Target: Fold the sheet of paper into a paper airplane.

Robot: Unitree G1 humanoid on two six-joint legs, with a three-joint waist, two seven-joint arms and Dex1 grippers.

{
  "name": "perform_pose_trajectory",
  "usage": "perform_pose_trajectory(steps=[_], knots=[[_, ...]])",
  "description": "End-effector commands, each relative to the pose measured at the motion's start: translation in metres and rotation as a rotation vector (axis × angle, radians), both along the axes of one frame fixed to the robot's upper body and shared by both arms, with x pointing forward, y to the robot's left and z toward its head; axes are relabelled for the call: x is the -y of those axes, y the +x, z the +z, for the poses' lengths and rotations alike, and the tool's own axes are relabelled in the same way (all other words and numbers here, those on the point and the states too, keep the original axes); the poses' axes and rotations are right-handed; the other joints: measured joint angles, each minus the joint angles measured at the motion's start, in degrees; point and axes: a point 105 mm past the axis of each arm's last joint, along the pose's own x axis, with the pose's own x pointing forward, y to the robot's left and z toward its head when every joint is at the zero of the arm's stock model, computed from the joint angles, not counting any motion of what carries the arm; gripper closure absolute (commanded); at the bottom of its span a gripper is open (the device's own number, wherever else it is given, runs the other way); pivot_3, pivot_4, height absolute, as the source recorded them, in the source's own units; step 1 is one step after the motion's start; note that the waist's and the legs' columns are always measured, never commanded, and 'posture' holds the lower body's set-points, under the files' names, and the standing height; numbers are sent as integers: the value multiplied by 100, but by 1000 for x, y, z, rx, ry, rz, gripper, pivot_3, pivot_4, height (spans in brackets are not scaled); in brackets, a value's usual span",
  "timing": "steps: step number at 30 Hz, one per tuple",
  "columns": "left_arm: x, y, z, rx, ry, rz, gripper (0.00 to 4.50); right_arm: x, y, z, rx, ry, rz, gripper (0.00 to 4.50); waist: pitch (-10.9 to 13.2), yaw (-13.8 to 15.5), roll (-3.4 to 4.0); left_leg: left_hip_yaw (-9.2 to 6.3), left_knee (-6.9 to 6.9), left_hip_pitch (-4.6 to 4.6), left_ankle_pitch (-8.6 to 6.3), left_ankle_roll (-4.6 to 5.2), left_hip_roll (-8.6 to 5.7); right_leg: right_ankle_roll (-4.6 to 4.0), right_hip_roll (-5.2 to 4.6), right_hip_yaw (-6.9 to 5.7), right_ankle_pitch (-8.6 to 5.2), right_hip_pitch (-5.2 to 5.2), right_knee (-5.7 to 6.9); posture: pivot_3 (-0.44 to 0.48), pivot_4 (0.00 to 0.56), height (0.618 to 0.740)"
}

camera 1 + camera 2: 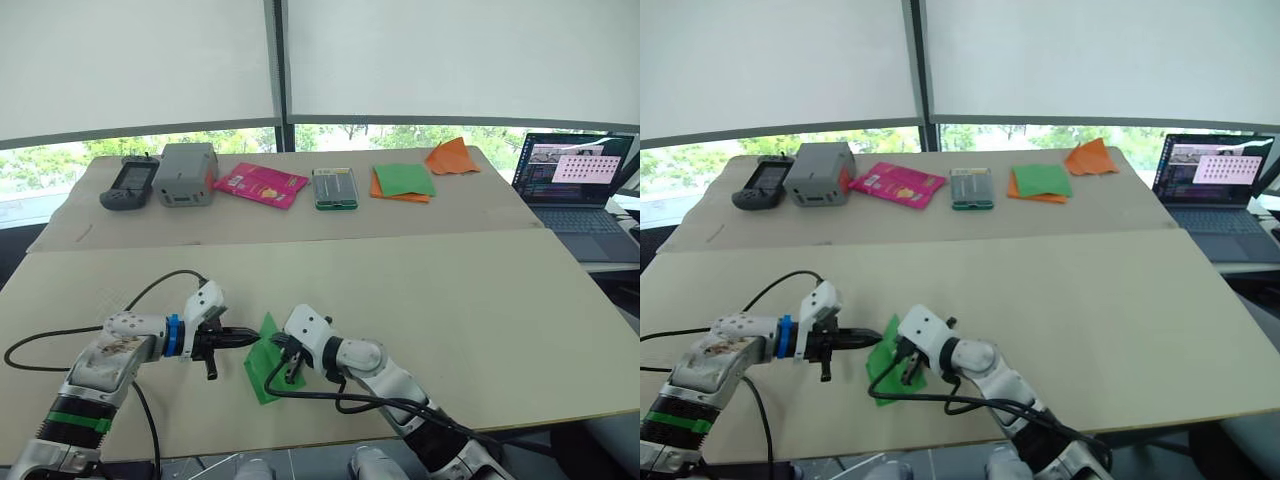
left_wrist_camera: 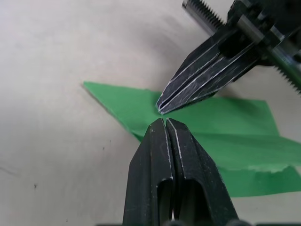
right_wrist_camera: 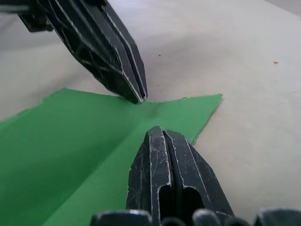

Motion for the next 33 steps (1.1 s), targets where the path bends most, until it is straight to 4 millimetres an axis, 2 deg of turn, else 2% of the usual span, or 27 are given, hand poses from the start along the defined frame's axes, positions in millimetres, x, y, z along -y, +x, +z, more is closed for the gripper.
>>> perform_pose_trajectory(steps=[1,6,14,25,28,33], knots=[[1,1,-11,40,85,-48,4427,13,-2,-20,-66,-77,-29,4500,0,0,0,0,0,0,0,0,0,0,0,0,0,0,-1,0,150,740],[5,0,-21,56,122,-79,4427,12,-3,-14,-58,-66,-20,4500,-14,40,12,0,1,1,0,0,-2,0,-2,0,0,2,-2,0,150,740],[1,-11,-35,59,197,-134,4427,8,13,-19,-69,-82,-34,4500,-24,43,26,0,1,4,0,0,-1,0,-1,0,0,2,3,0,150,740],[-4,-18,-38,60,225,-153,4427,-2,34,-28,-102,-117,-25,4500,-39,-27,34,0,1,12,1,2,0,1,1,0,0,9,14,0,150,740],[-4,-19,-38,59,226,-151,4427,-4,45,-29,-106,-126,-48,4500,-41,-40,39,0,1,13,1,2,0,0,1,0,0,10,15,0,150,740],[-5,-19,-38,59,232,-147,4427,-7,44,-32,-113,-139,-20,4500,-46,-53,48,0,1,17,1,2,0,0,2,0,0,12,18,0,150,740]])
